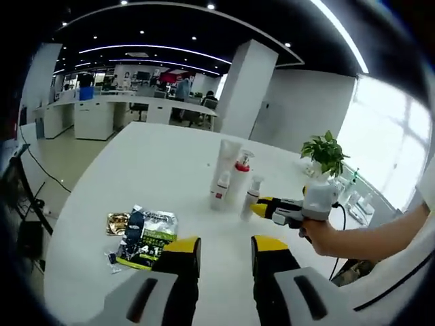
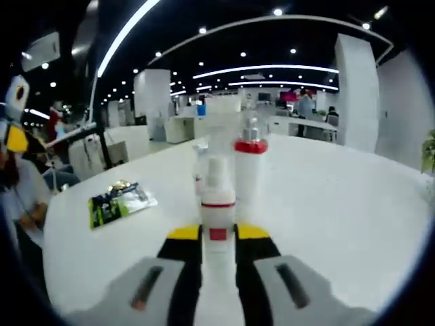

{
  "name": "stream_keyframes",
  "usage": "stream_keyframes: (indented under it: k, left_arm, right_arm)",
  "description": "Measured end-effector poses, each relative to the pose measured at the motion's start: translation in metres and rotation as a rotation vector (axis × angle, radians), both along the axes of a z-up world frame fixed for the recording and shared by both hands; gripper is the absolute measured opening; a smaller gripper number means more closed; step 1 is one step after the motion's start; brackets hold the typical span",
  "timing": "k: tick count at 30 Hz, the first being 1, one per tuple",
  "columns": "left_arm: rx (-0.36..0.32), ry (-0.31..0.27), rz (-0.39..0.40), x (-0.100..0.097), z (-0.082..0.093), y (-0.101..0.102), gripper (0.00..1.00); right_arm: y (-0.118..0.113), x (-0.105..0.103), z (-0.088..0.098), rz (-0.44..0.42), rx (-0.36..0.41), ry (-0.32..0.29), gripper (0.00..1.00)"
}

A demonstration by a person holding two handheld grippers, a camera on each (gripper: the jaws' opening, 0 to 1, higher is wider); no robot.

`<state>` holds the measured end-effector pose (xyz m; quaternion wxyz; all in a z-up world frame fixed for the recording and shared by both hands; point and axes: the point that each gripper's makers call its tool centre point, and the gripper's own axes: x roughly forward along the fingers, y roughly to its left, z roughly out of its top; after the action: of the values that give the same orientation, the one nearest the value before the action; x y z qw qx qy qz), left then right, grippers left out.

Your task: Arrange the skincare products in the storage area until every visible bottle or jar stands upright without overlapping.

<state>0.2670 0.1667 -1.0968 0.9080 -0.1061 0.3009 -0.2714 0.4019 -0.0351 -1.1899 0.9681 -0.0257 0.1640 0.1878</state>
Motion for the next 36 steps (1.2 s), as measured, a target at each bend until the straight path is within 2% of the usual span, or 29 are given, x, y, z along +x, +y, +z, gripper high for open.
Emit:
stream_keyframes:
  k: [4,6,7,8,9,13,14,15,16,17,19,21,31,35,36]
  left_arm:
    - [-0.001,-0.003,0.018,0.002,0.001,0.002,0.29]
    - [-0.001,-0.003,0.023,0.003,0.001,0.003,0.29]
    - [-0.003,-0.003,0.028,0.004,0.001,0.003,0.29]
    - [-0.003,-0.004,0.028,0.004,0.001,0.003,0.28]
    - [-0.003,-0.002,0.03,0.005,0.001,0.002,0.28]
    - [-0.002,0.005,0.034,0.004,-0.002,0.002,0.28]
    - [-0.003,0.008,0.033,0.003,-0.003,0.002,0.28]
    - [-0.001,0.012,0.032,0.002,-0.004,0.001,0.27]
    - [0.001,0.012,0.032,0.002,-0.004,0.001,0.27]
    - [0.001,0.01,0.032,0.001,-0.003,0.001,0.27]
    - [-0.002,0.008,0.037,0.0,-0.002,0.002,0.27]
    - [-0.006,0.005,0.044,-0.001,-0.003,0.004,0.27]
    - [-0.01,0.018,0.046,-0.003,-0.007,0.0,0.27]
    - [-0.01,0.02,0.04,-0.003,-0.008,-0.003,0.27]
    - [-0.01,0.021,0.039,-0.003,-0.009,-0.003,0.27]
  right_arm:
    - [0.001,0.005,-0.004,0.001,-0.001,-0.01,0.15]
    - [0.0,0.005,-0.009,0.006,-0.024,-0.015,0.15]
    - [-0.002,0.001,-0.018,0.004,-0.061,0.01,0.15]
    - [-0.003,-0.001,-0.02,0.006,-0.065,0.011,0.15]
    - [-0.005,0.001,-0.02,-0.015,-0.016,-0.01,0.15]
    - [-0.008,-0.004,-0.018,-0.024,-0.004,-0.003,0.14]
    - [-0.008,-0.006,-0.024,-0.021,-0.019,0.023,0.0]
    - [-0.01,-0.014,-0.035,-0.019,-0.047,0.1,0.0]
    - [-0.01,-0.013,-0.037,-0.031,-0.078,0.082,0.0]
    - [-0.007,-0.015,-0.037,-0.064,-0.015,0.099,0.0]
    - [-0.006,-0.02,-0.036,-0.077,0.044,0.129,0.0]
    - [-0.003,-0.02,-0.035,-0.06,0.004,0.115,0.0]
    - [-0.004,-0.021,-0.04,-0.036,-0.03,0.138,0.01]
    - [-0.004,-0.017,-0.036,-0.008,-0.058,0.116,0.14]
    - [-0.004,-0.016,-0.035,0.013,-0.078,0.11,0.14]
